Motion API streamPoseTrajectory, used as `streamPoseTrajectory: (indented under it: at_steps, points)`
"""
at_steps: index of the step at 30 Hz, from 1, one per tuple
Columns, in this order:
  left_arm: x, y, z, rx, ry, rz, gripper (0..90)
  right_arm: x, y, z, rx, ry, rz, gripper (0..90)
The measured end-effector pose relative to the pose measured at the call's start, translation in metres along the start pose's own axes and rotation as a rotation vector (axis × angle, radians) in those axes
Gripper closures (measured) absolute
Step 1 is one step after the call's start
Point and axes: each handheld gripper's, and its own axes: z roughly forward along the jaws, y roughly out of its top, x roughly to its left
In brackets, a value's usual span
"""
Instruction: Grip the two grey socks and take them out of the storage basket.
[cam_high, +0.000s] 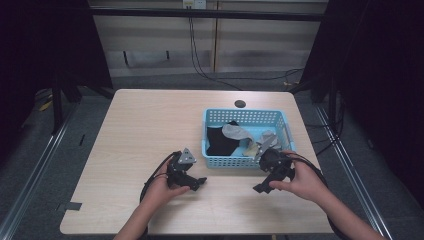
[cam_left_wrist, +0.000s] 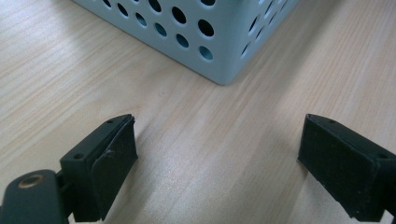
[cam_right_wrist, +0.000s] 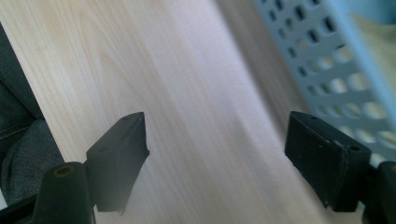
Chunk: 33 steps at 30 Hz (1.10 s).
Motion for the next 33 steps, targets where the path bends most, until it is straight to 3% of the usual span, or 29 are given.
streamPoseTrajectory:
  at_steps: [7, 8, 17, 18, 23, 33]
  points:
    - [0.000, 0.000, 0.000, -0.001, 0.001, -0.002, 10.6, -0.022, 0.016, -0.025, -0.017, -0.023, 0.031, 22.3]
    - [-0.001, 0.000, 0.000, -0.005, 0.000, -0.009, 10.6, -0.031, 0.020, -0.028, -0.017, -0.038, 0.040, 22.5]
    - [0.000, 0.000, 0.000, -0.005, 0.003, -0.004, 10.6, -0.067, 0.033, -0.027, -0.011, -0.107, 0.096, 23.8]
    - [0.000, 0.000, 0.000, -0.005, 0.003, -0.004, 10.6, -0.079, 0.034, -0.024, -0.016, -0.118, 0.128, 24.1]
    - [0.000, 0.000, 0.000, -0.006, -0.001, -0.006, 10.6, -0.096, 0.037, -0.012, 0.010, -0.131, 0.180, 25.8]
    - [-0.001, 0.000, 0.000, -0.006, -0.001, -0.008, 10.6, -0.128, 0.036, 0.026, 0.069, -0.151, 0.233, 33.0]
